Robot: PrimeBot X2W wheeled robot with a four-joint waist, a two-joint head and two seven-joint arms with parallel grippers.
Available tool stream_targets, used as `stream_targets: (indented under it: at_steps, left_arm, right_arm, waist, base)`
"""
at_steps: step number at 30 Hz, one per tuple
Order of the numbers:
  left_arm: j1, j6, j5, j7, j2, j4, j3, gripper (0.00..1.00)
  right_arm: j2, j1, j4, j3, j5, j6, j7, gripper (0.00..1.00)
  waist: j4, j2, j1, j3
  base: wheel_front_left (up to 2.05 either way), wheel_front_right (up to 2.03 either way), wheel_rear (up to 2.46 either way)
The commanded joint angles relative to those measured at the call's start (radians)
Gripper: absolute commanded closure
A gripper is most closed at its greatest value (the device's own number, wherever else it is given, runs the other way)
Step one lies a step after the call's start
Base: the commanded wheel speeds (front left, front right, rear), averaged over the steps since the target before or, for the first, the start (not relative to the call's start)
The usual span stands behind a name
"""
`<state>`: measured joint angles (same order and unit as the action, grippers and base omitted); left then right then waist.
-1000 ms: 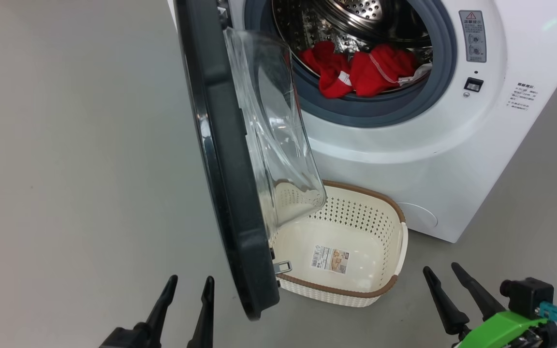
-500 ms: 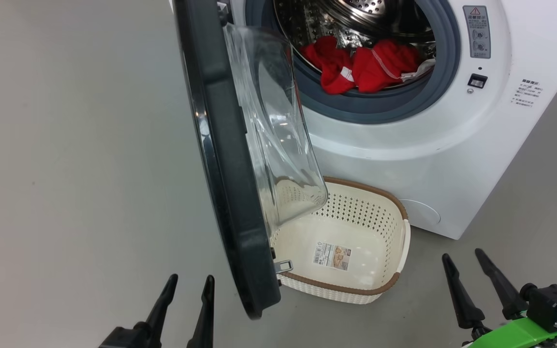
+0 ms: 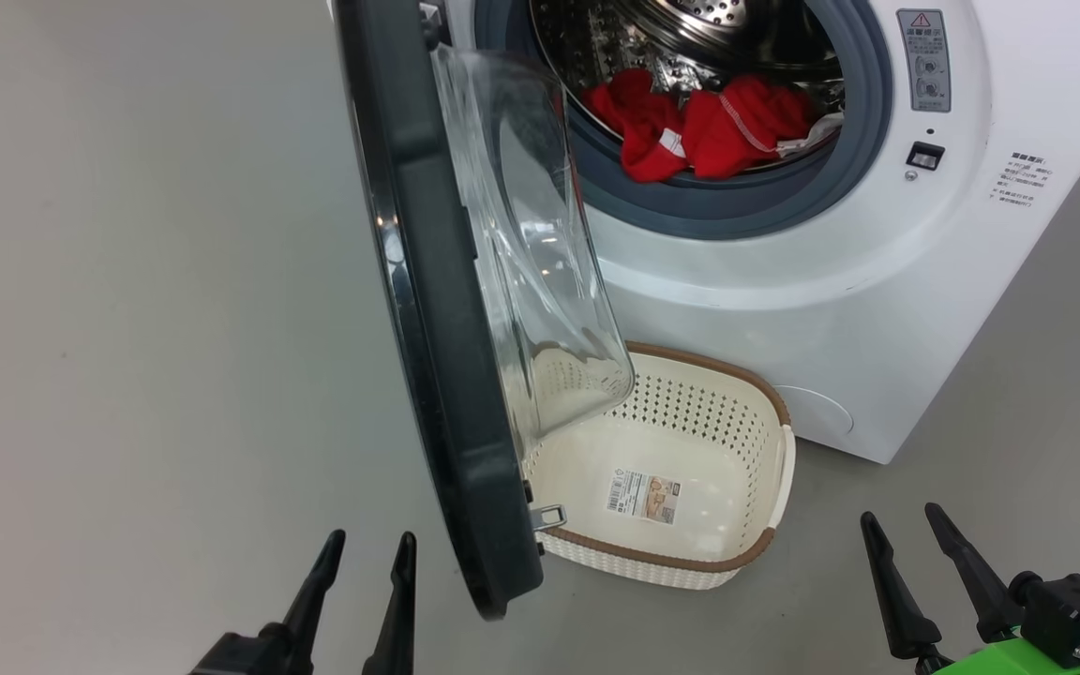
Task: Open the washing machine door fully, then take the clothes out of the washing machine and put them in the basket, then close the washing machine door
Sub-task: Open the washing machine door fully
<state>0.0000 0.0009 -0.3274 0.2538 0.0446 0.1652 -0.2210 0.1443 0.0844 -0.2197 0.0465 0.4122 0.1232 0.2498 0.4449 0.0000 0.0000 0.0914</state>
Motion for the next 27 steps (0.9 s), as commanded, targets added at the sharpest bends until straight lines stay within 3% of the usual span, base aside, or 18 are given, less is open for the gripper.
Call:
stream_targets:
  at_steps: [1, 5, 6, 7, 15, 20, 27]
  left_arm:
    - [-0.026, 0.007, -0.004, 0.008, 0.006, -0.028, 0.034, 0.0]
    - [-0.024, 0.008, -0.003, 0.008, 0.006, -0.029, 0.037, 0.0]
    - [-0.024, 0.008, -0.003, 0.008, 0.006, -0.029, 0.038, 0.34]
    - [-0.026, 0.011, -0.002, 0.008, 0.006, -0.036, 0.042, 1.0]
    - [-0.046, 0.027, -0.025, 0.008, 0.006, -0.159, 0.098, 1.0]
    - [-0.087, 0.035, -0.026, 0.008, 0.006, -0.326, 0.121, 1.0]
    - [-0.117, 0.004, 0.042, 0.008, 0.006, -0.449, -0.025, 1.0]
  right_arm:
    - [0.009, -0.004, 0.024, 0.02, -0.01, 0.008, 0.012, 0.0]
    - [0.006, 0.0, 0.025, 0.021, -0.013, 0.008, 0.012, 0.0]
    - [0.006, 0.0, 0.026, 0.022, -0.013, 0.008, 0.012, 0.0]
    - [0.005, 0.001, 0.027, 0.022, -0.013, 0.008, 0.012, 0.0]
    - [0.003, 0.003, 0.03, 0.023, -0.013, 0.008, 0.012, 0.0]
    - [0.004, 0.002, 0.032, 0.028, -0.014, 0.008, 0.012, 0.0]
    - [0.009, -0.007, 0.035, 0.032, -0.012, 0.008, 0.012, 0.0]
  waist:
    - [-0.001, 0.0, 0.0, -0.001]
    - [-0.003, 0.0, 0.0, -0.008]
    - [-0.003, 0.0, 0.0, -0.009]
    - [-0.003, 0.0, 0.0, -0.01]
    - [-0.003, 0.0, 0.0, -0.013]
    - [-0.006, 0.0, 0.0, -0.013]
    - [-0.013, 0.0, 0.0, -0.003]
  base:
    - [0.0, 0.0, 0.0]
    - [0.0, 0.0, 0.0]
    - [0.0, 0.0, 0.0]
    - [0.0, 0.0, 0.0]
    - [0.0, 0.0, 0.0]
    - [0.0, 0.0, 0.0]
    - [0.0, 0.0, 0.0]
